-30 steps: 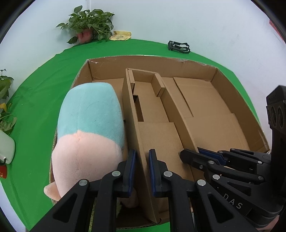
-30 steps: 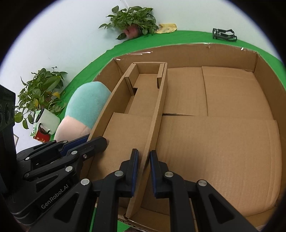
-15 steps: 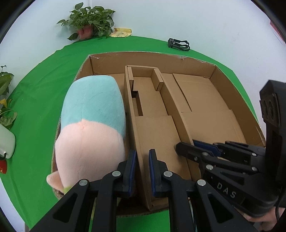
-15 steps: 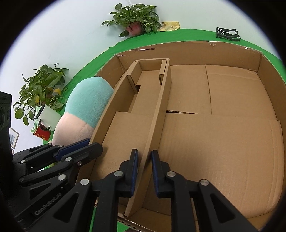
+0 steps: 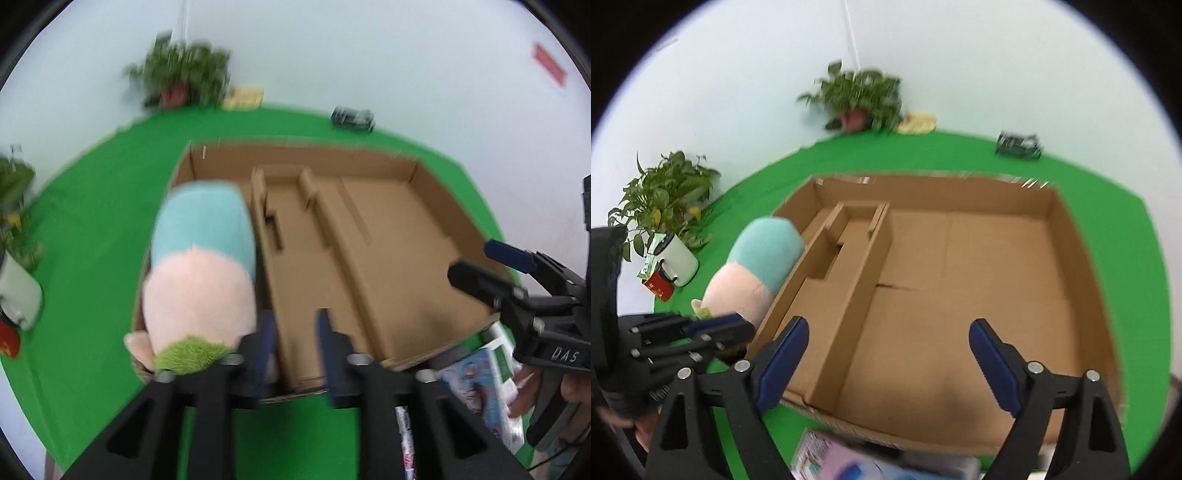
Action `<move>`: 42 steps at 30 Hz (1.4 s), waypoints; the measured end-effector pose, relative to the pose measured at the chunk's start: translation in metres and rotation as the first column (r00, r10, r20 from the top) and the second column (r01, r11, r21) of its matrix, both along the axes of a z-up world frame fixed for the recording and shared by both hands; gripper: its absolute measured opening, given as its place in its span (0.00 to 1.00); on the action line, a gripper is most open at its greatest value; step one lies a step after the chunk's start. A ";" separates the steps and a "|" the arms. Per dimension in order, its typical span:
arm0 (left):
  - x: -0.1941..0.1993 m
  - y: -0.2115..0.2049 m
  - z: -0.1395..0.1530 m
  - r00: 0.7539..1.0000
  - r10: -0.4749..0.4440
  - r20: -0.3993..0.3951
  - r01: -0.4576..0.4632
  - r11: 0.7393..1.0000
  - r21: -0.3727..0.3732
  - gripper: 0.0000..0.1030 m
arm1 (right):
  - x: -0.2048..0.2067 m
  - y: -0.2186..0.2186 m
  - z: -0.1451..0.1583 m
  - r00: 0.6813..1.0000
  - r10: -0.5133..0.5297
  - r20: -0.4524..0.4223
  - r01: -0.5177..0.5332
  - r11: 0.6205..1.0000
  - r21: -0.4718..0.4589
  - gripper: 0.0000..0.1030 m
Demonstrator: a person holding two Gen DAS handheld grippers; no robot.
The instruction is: Organize objects
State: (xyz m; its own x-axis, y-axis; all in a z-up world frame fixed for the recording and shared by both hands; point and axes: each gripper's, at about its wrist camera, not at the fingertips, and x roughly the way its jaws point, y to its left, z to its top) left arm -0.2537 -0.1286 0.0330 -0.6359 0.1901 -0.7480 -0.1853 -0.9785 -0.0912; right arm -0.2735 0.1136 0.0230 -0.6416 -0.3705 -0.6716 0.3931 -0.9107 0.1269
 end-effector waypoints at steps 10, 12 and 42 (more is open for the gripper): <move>0.101 0.013 0.073 0.937 0.056 -0.344 -0.039 0.998 0.055 1.00 | 0.060 0.041 0.031 0.987 -0.062 -0.150 0.066 0.998 0.017 0.99; 0.115 0.015 0.076 0.934 0.062 -0.353 -0.043 0.997 0.061 1.00 | 0.075 0.046 0.033 0.985 -0.052 -0.163 0.055 0.998 0.012 0.99; 0.145 0.036 -0.031 0.977 -0.211 0.014 0.188 0.899 0.396 0.97 | 0.169 0.061 -0.052 0.967 0.226 0.121 -0.218 0.973 -0.079 0.99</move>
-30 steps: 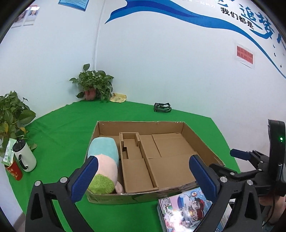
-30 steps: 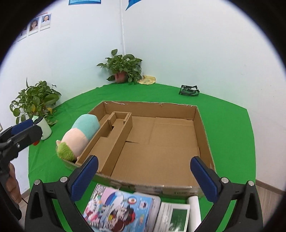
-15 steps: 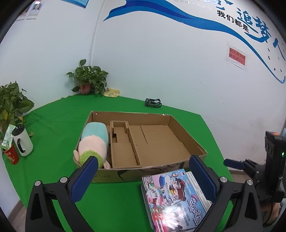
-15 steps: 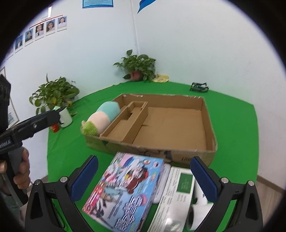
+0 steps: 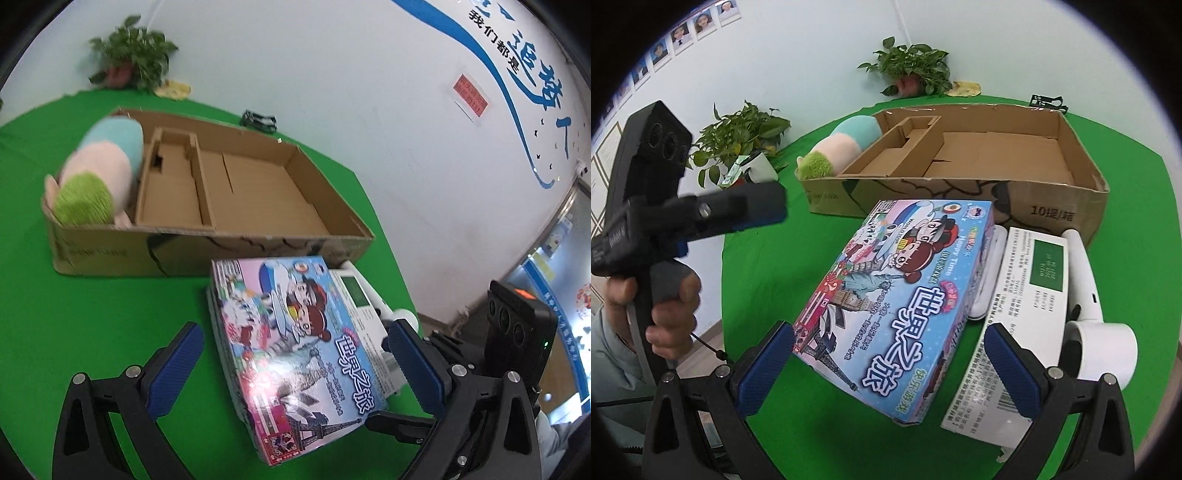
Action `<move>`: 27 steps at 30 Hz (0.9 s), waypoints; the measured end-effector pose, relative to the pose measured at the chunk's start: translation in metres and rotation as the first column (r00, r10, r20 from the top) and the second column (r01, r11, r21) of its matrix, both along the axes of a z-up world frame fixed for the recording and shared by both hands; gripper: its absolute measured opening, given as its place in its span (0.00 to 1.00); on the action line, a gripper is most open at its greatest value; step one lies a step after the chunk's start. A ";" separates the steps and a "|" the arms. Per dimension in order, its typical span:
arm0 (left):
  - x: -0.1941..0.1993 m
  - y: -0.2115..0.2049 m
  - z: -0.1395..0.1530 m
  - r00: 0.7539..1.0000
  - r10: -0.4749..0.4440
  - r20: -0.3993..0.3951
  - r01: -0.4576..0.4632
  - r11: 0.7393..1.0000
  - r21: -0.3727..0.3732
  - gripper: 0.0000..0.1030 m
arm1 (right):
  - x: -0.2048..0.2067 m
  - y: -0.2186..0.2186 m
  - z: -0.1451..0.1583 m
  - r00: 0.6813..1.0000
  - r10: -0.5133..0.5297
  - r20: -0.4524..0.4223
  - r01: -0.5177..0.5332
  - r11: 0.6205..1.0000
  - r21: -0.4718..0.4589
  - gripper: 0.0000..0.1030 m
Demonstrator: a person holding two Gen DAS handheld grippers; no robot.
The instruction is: Organize objects
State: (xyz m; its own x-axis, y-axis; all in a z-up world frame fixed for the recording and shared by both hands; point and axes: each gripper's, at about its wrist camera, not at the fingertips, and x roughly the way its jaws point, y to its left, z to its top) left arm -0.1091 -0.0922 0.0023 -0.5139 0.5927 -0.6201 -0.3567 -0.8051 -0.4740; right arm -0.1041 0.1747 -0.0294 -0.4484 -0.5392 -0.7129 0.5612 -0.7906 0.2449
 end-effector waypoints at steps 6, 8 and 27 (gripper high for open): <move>-0.024 0.004 -0.044 0.988 -0.050 0.147 0.041 0.997 0.067 0.90 | -0.016 -0.011 -0.009 0.998 0.010 0.056 -0.010 1.000 0.012 0.99; -0.030 0.007 -0.057 0.980 -0.070 0.184 0.054 0.994 0.091 0.85 | -0.020 -0.014 -0.012 0.997 0.008 0.074 -0.009 1.000 0.014 0.98; -0.017 -0.017 -0.072 0.969 -0.017 0.245 0.003 0.998 0.057 0.71 | -0.026 -0.031 -0.025 0.990 0.013 0.137 -0.016 1.000 0.020 0.91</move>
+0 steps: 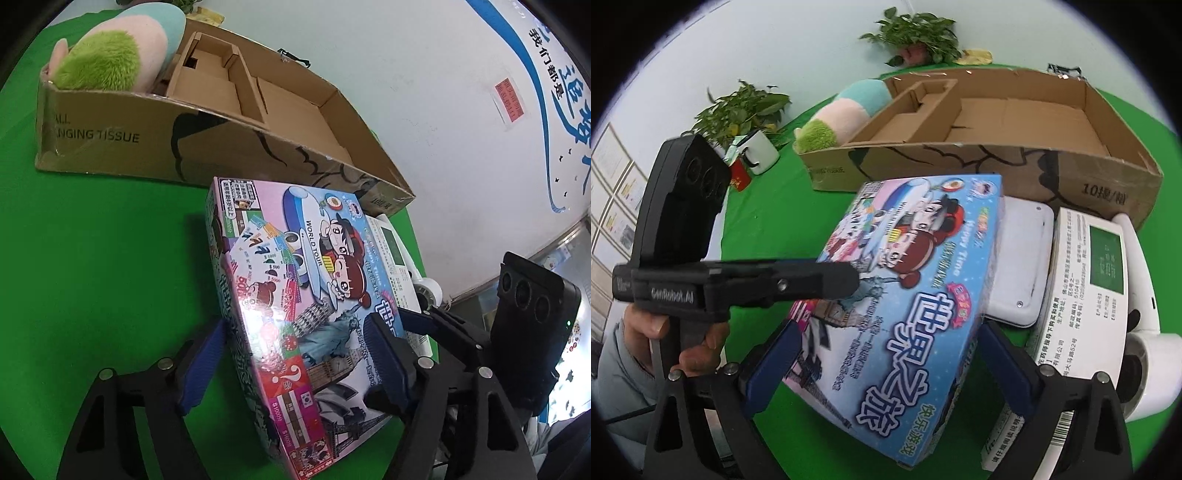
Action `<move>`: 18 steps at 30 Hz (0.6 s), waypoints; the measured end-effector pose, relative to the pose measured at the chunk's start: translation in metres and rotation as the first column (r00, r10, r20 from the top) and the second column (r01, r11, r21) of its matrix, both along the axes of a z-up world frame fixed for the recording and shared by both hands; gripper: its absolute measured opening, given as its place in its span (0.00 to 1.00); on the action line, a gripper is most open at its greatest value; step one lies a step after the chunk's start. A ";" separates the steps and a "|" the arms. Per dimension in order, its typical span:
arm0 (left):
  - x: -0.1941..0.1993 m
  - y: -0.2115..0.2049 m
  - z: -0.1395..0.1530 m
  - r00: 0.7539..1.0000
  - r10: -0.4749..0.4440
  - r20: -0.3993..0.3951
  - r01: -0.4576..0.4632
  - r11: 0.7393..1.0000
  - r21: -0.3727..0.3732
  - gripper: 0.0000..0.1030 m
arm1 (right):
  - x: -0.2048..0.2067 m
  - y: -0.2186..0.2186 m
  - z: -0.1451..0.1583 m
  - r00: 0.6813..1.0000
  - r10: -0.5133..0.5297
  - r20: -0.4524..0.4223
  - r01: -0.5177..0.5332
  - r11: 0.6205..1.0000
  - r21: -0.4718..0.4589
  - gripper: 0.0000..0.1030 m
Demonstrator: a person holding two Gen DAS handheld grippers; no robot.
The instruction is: Organize objects
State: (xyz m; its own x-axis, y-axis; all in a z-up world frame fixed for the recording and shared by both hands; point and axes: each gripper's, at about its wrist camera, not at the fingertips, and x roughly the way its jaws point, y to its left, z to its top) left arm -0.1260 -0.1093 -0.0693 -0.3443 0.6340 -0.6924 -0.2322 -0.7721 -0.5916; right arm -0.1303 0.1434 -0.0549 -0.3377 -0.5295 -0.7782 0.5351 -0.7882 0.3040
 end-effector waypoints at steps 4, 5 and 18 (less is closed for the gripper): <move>0.003 0.004 0.000 1.000 -0.012 -0.001 0.012 0.999 -0.031 0.71 | -0.002 -0.001 -0.008 0.999 -0.032 0.019 0.031 0.998 0.053 0.82; 0.003 0.005 -0.002 1.000 -0.015 0.004 0.015 0.999 -0.041 0.71 | -0.001 -0.001 -0.008 0.999 -0.035 0.015 0.034 0.998 0.054 0.82; 0.008 -0.001 -0.012 0.999 0.005 0.049 -0.005 1.000 -0.014 0.63 | 0.007 -0.003 -0.010 0.999 -0.054 -0.005 0.055 0.996 0.075 0.80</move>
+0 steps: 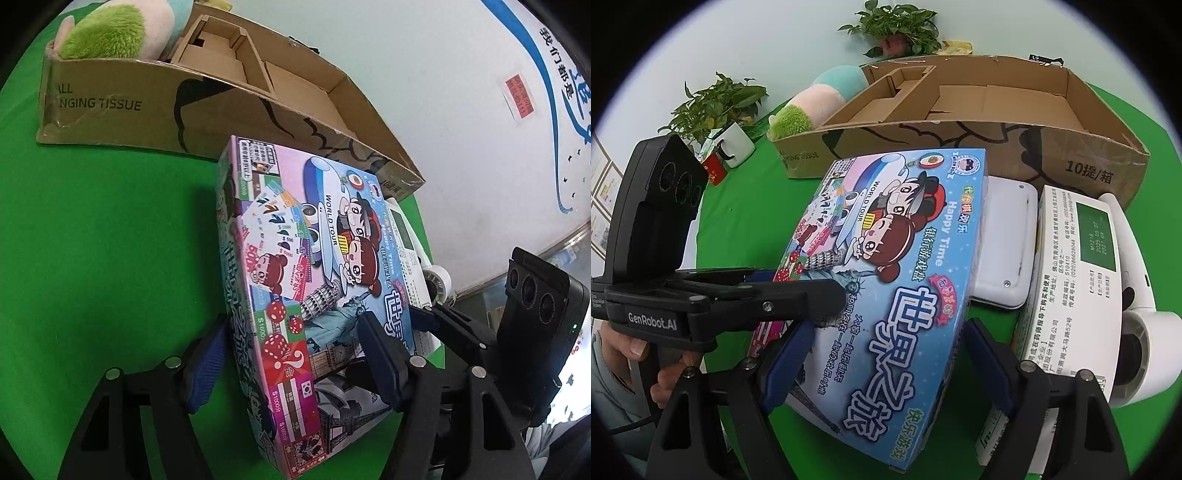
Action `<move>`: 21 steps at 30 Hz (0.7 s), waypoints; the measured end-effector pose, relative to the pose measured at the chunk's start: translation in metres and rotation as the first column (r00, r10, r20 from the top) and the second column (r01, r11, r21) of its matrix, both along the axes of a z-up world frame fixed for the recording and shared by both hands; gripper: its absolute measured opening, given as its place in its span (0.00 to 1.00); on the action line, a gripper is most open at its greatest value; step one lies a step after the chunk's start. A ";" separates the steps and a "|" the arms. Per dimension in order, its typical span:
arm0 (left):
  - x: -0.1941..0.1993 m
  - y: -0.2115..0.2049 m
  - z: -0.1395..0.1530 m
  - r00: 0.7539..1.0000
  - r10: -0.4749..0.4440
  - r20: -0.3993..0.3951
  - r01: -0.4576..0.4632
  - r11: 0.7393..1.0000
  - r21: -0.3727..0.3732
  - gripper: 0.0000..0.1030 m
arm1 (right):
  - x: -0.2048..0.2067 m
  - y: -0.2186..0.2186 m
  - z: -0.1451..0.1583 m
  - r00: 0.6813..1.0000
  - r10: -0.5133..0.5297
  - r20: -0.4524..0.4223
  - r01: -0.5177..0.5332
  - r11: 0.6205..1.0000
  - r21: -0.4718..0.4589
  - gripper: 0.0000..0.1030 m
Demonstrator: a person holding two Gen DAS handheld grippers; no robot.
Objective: Organize objects
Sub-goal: 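Lift the board game box with the right gripper and carry it over the large box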
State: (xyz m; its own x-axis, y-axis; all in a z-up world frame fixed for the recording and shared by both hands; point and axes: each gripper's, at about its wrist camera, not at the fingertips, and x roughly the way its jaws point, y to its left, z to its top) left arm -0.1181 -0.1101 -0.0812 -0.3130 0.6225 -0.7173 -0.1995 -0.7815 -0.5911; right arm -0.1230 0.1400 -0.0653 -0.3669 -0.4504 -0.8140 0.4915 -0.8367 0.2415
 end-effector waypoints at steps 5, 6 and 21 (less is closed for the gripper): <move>0.004 -0.011 0.006 1.000 0.027 -0.012 -0.027 0.999 0.025 0.57 | 0.000 0.003 0.002 1.000 -0.023 -0.004 0.023 1.000 -0.008 0.75; 0.006 -0.011 0.008 0.999 0.025 -0.026 -0.024 0.999 0.021 0.56 | 0.001 0.004 0.002 1.000 -0.027 -0.007 0.027 1.000 -0.012 0.75; 0.010 -0.012 0.076 0.978 0.047 -0.205 -0.059 0.997 -0.053 0.55 | 0.000 0.004 0.043 0.987 -0.059 -0.147 0.047 0.995 -0.086 0.72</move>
State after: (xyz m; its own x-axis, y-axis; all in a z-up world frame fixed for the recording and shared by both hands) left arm -0.1083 -0.1216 -0.0054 -0.4877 0.5598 -0.6699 -0.2682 -0.8263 -0.4953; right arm -0.1233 0.1441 -0.0226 -0.5063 -0.4900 -0.7096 0.4825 -0.8430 0.2379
